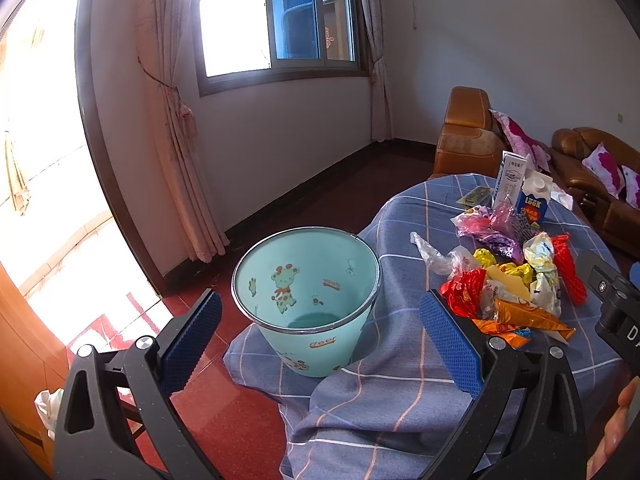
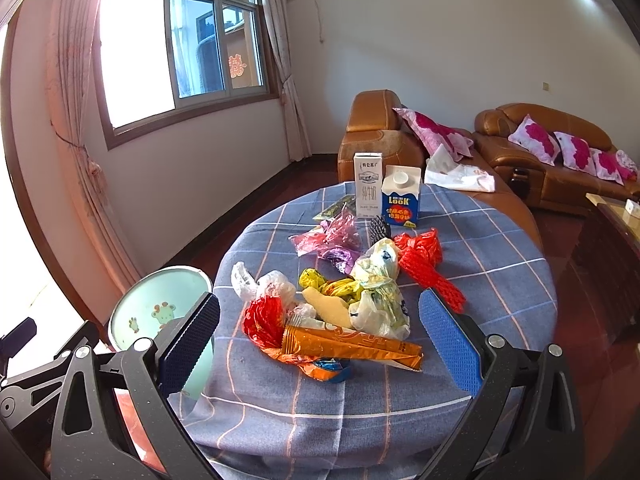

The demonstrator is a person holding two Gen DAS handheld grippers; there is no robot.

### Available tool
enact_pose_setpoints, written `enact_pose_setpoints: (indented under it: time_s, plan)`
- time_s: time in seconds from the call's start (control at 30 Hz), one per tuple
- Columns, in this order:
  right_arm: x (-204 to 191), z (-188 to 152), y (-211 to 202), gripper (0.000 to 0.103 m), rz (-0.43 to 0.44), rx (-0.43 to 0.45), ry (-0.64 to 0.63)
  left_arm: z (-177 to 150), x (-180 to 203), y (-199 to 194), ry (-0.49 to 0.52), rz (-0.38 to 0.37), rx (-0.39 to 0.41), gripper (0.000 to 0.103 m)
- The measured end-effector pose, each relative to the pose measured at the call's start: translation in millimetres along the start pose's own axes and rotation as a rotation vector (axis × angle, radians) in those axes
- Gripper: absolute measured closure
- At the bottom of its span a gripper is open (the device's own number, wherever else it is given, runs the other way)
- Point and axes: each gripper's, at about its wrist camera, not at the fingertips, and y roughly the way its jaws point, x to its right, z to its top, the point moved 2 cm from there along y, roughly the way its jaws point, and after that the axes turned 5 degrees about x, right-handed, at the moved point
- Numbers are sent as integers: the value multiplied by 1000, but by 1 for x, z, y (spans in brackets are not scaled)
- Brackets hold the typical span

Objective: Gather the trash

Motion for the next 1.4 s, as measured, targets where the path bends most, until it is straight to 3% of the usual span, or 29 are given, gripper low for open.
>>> enact_pose_setpoints:
  time_s: [1.4]
  plan:
    - [1, -4, 1, 5, 2, -7, 10, -1, 2, 0, 14, -2, 7, 6]
